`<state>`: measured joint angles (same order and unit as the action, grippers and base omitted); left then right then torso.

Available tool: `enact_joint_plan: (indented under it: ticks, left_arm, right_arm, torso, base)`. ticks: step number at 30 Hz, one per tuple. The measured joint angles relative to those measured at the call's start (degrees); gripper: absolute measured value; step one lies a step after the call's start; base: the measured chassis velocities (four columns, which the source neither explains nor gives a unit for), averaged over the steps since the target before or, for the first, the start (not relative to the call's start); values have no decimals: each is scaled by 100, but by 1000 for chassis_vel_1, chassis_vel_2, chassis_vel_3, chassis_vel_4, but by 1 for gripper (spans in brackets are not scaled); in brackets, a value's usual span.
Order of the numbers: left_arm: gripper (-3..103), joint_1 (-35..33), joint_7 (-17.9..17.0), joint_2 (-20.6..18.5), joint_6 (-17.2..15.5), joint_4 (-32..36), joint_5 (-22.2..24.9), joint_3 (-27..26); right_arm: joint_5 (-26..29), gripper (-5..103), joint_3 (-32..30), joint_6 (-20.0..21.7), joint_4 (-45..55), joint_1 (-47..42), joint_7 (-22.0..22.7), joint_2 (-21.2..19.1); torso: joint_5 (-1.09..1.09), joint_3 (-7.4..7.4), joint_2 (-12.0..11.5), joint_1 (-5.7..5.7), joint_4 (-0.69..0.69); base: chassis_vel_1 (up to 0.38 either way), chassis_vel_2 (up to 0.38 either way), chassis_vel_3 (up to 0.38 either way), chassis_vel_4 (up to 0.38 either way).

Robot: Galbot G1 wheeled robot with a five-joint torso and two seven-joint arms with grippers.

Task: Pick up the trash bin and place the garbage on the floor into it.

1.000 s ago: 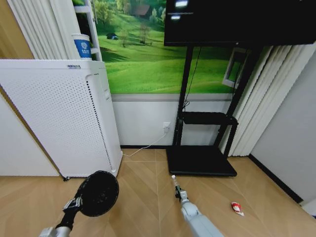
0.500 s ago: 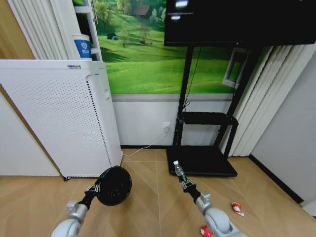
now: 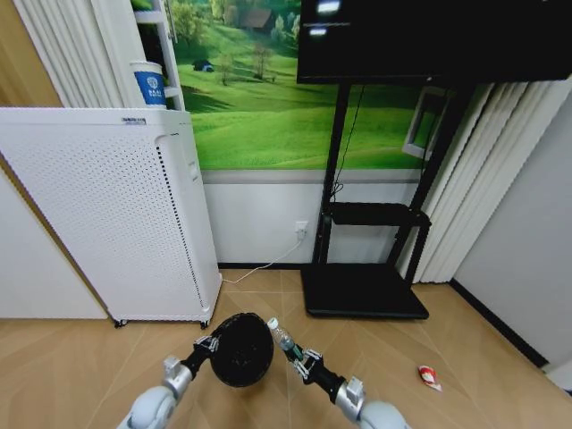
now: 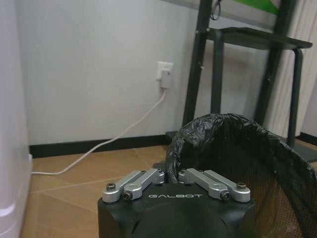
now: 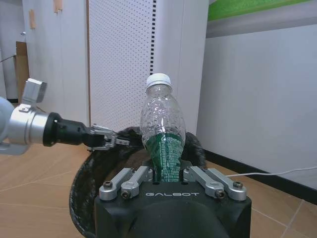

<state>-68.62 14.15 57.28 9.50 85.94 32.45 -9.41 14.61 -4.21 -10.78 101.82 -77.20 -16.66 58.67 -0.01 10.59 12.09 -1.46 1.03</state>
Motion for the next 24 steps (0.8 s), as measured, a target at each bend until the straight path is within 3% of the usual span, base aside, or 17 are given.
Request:
enact_joint_plan:
  ticks: [12, 17, 19, 21, 24]
  left_arm:
    - [6, 71, 137, 164, -10, -185, -151, 567]
    - [6, 146, 137, 222, -40, -118, -98, 607]
    - [6, 178, 135, 216, -50, -104, -74, 611]
    - [6, 223, 135, 203, -68, -105, -38, 592]
    - [6, 229, 135, 203, -69, -105, -20, 560]
  right_arm:
    - [-356, 22, 802, -50, -443, 337, 180, 126]
    - [-365, 21, 823, -38, -449, 298, 344, 194]
    - [-366, 27, 803, -16, -422, 279, 364, 195]
    - [-355, 43, 762, 7, -396, 275, 395, 194]
    - [-344, 48, 739, 9, -391, 284, 405, 195]
  torso:
    - [0, 0, 0, 0, -3]
    - [1, 0, 0, 0, -2]
    - [1, 0, 0, 0, -2]
    - [1, 0, 0, 0, -3]
    - [1, 0, 0, 0, -3]
  base:
    - [0, 0, 0, 0]
    - [0, 0, 0, 0]
    - [0, 0, 0, 0]
    - [0, 0, 0, 0]
    - [0, 0, 0, 0]
